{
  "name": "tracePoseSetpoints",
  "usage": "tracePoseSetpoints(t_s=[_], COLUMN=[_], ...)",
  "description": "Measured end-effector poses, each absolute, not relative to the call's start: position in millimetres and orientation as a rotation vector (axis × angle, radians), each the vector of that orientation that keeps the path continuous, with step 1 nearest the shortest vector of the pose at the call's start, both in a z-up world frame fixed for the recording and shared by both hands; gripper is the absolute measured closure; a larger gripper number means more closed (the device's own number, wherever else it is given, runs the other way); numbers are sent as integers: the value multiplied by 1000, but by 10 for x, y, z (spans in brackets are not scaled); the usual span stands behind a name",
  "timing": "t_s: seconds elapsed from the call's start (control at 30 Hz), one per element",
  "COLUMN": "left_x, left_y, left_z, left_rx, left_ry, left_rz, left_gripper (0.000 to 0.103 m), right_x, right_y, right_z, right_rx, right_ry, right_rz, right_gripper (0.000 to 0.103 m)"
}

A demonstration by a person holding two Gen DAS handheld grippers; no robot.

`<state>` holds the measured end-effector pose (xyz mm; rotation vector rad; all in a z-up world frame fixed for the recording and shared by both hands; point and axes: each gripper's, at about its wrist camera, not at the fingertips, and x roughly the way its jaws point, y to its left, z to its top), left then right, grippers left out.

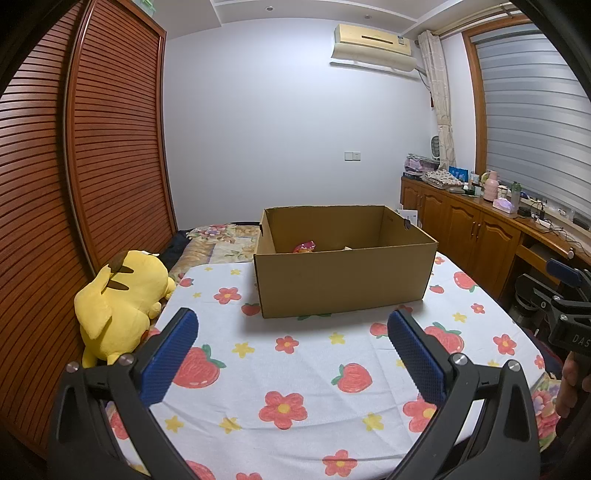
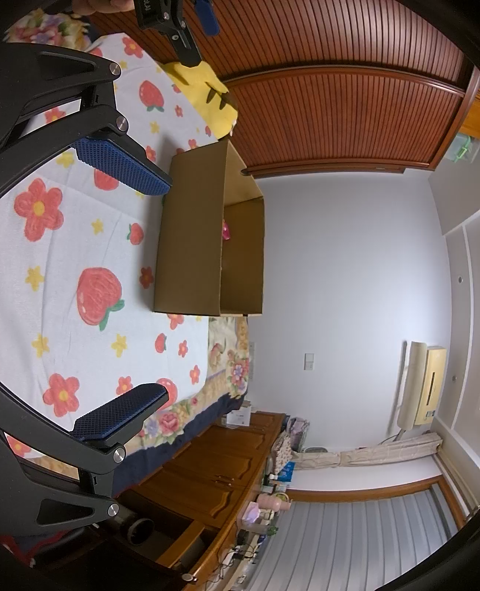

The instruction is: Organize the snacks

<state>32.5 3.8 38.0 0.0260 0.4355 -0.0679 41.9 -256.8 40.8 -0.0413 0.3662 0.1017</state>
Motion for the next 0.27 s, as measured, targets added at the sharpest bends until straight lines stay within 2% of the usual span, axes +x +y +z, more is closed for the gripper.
tracePoseSetpoints(t_s=[0.27], left_x=[326], left_y=[35], left_z=[378], left_rx=[27], left_ry=[435], left_rz=[-66], left_gripper=[0], right_x=[418], right_y=[-2566], right_z=[408], right_rx=[-42], right_ry=[365], right_rz=[100], right_gripper=[0])
